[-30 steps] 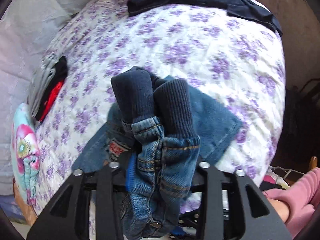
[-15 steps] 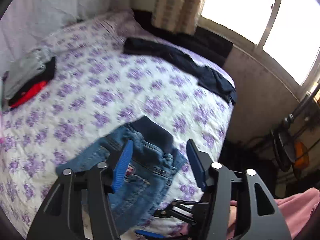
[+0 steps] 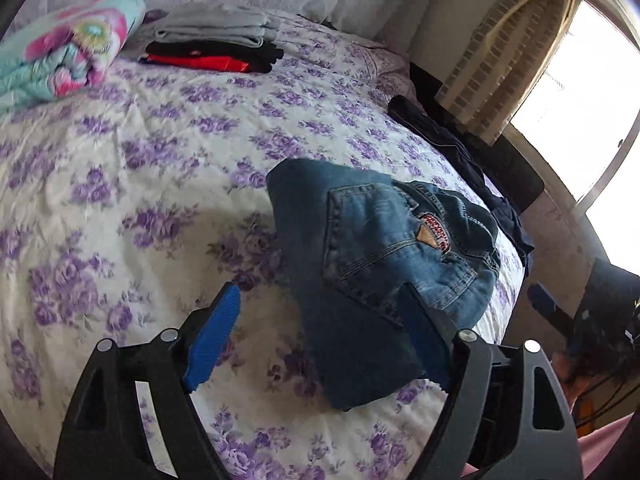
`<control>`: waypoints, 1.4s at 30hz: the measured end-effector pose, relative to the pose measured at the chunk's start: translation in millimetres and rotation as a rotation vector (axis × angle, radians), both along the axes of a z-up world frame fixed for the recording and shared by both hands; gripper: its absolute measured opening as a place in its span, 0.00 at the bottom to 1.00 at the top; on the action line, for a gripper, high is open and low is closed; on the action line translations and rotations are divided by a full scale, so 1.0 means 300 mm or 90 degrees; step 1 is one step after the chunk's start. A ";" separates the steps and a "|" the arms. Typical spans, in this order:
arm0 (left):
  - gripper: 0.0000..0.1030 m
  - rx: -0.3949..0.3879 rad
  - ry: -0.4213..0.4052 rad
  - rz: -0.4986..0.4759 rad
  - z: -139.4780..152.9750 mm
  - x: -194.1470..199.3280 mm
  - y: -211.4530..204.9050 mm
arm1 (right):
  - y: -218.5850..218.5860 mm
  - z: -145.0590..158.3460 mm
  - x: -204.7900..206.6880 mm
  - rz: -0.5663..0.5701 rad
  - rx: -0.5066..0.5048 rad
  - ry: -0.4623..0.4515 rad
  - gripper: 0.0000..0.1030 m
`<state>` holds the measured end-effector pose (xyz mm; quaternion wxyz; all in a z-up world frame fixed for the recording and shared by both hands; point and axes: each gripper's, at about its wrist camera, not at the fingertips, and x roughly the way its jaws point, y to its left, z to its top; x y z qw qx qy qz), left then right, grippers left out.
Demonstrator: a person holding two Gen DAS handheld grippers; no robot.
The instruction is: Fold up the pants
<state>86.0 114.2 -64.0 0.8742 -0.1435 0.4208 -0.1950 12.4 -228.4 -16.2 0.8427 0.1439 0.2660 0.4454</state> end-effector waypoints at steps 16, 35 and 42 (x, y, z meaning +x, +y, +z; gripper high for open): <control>0.79 -0.046 -0.015 -0.031 -0.103 0.015 -0.007 | 0.486 -0.219 -0.004 -0.011 -0.206 -0.066 0.69; 0.90 0.047 -0.047 0.007 -0.104 0.006 -0.032 | 0.121 -0.004 -0.063 -0.032 -0.137 -0.096 0.69; 0.92 0.044 -0.045 0.011 -0.108 0.011 -0.025 | -0.187 -0.057 0.161 -0.219 0.043 0.126 0.73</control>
